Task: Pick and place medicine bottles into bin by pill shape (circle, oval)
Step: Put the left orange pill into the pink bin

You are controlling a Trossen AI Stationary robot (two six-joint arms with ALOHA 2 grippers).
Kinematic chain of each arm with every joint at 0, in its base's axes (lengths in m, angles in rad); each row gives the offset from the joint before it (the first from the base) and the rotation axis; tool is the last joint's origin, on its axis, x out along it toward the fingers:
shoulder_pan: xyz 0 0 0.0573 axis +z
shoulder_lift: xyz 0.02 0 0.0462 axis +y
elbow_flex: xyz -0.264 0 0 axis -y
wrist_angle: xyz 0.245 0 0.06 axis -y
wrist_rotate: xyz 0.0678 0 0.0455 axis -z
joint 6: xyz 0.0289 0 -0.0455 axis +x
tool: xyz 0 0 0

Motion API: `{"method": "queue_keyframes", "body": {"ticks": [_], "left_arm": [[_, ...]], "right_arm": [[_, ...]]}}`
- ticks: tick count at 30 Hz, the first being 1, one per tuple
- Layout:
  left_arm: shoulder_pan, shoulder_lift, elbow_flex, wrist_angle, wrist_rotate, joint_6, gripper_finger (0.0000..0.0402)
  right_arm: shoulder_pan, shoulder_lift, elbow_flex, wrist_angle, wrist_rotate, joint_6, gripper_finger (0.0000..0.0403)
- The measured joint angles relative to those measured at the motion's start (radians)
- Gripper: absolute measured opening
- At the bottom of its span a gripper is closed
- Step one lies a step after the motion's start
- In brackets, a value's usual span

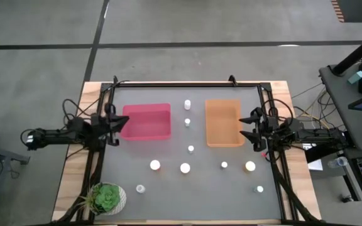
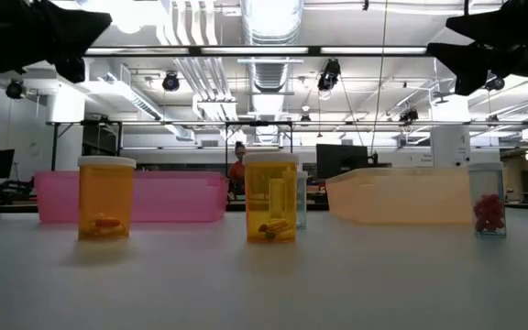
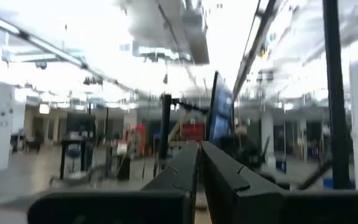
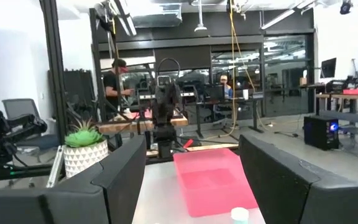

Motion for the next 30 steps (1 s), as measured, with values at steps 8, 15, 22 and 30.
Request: {"method": "queue_keyframes", "body": {"ticks": [8, 15, 22, 30], "left_arm": [[0.0, 0.001, 0.0, 0.095, 0.055, -0.126, 0.0006], [0.0, 0.019, 0.0, 0.209, 0.056, -0.131, 0.0006], [0.0, 0.093, 0.019, 0.274, 0.056, -0.136, 0.0006], [0.0, 0.268, 0.122, 0.278, 0.056, -0.183, 0.0006]], "right_arm": [[0.0, 0.0, 0.018, 0.073, 0.048, -0.126, 0.0249], [0.0, 0.0, 0.018, 0.073, 0.051, -0.148, 0.0249], [0.0, 0.0, 0.019, 0.073, 0.066, -0.139, 0.0249], [0.0, 0.0, 0.021, 0.18, 0.076, -0.197, 0.0249]]}}
